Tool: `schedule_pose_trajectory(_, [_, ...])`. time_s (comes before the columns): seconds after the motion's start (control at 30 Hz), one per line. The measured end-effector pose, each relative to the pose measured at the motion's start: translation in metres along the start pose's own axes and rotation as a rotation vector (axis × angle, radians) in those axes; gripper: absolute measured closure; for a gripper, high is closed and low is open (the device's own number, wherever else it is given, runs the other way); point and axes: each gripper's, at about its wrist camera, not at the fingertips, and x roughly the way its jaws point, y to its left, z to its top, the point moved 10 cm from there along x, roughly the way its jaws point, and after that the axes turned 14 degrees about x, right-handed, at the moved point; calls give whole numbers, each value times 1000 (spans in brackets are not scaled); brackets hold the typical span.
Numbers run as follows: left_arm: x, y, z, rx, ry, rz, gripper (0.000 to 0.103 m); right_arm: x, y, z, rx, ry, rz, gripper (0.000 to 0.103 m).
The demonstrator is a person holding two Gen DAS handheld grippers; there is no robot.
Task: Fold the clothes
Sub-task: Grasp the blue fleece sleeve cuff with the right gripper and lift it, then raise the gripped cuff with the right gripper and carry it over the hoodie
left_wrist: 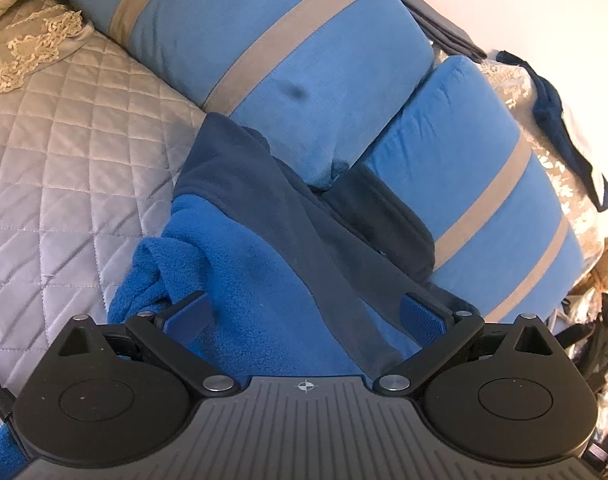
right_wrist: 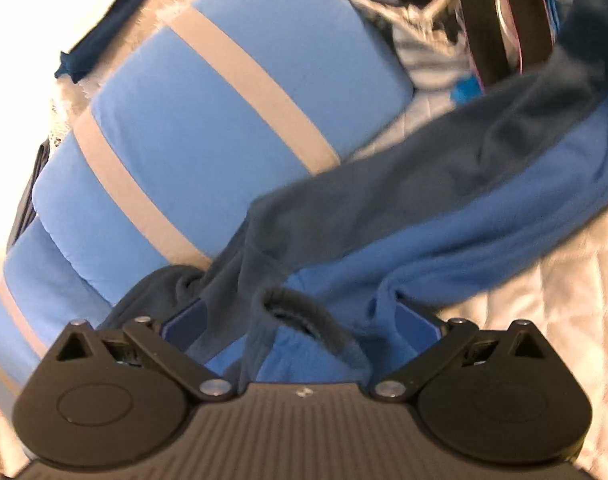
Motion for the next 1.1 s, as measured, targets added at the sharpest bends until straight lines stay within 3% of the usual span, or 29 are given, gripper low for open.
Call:
schedule_pose_trajectory(0.1, [-1,3,0,-14,-3,1,0,6,-6,-12,12,74,-28,0])
schedule_pose_trajectory(0.2, [-1,5,0,-21,-2,2,0,9,-12,-29,92,182,2,4])
schedule_pose_trajectory(0.37, [-1,5,1,-14,2,2,0,17,-30,-39,202,257,-21,36])
schedule_pose_trajectory(0.53, [-1,5,1,-18,2,0,0,27,-41,-41,292,279,-29,51])
schedule_pose_trajectory(0.6, [-1,5,1,-16,1,0,0,31,-42,-43,325,293,-18,61])
schedule_pose_trajectory(0.67, [-2,5,2,-14,-1,-1,0,34,-44,-46,372,309,-4,82])
schedule_pose_trajectory(0.8, [-2,6,1,-20,-1,-4,0,33,-43,-44,387,311,24,86])
schedule_pose_trajectory(0.93, [-3,6,1,-22,1,2,0,30,-34,-42,306,286,27,87])
schedule_pose_trajectory(1.1, [-4,9,8,20,-8,63,0,27,-31,-38,272,267,28,87])
